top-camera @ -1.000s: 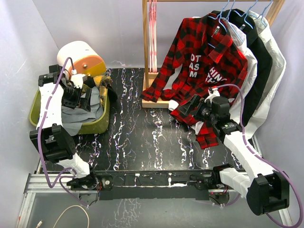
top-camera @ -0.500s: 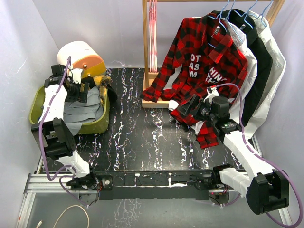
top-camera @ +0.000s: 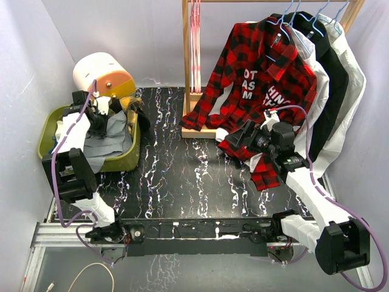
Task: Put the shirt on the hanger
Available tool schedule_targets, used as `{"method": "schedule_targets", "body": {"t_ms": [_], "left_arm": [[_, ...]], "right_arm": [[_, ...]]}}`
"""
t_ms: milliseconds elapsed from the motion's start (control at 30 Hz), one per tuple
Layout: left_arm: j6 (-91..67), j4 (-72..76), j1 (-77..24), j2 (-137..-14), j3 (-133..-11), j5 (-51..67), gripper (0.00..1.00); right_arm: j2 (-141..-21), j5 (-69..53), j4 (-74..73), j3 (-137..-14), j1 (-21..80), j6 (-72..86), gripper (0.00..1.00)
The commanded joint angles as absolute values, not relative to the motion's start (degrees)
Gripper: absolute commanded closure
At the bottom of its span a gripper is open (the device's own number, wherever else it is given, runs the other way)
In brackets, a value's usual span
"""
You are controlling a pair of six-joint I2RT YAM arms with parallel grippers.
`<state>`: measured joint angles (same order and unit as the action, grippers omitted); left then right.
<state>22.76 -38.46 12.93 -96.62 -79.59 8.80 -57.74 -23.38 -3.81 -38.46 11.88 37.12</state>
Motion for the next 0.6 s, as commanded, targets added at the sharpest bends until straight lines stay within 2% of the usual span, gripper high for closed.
{"method": "schedule_targets", "body": {"t_ms": [0, 300, 567], "left_arm": [[22.52, -39.35, 12.76, -93.82, -80.63, 10.05, 1.00], [23.92, -54.85, 12.65, -79.66, -102.49, 21.07, 0.98], [24.00, -51.11, 12.66, -68.73, -110.47, 17.05, 0.91]], "right_arm": [[-57.38, -25.34, 0.72, -40.24, 11.86, 37.80, 0.04], [-55.15, -35.42, 2.96, -41.07, 13.13, 31.35, 0.05], [-54.04, -36.31, 4.86, -43.51, 27.84, 19.83, 0.06]]}}
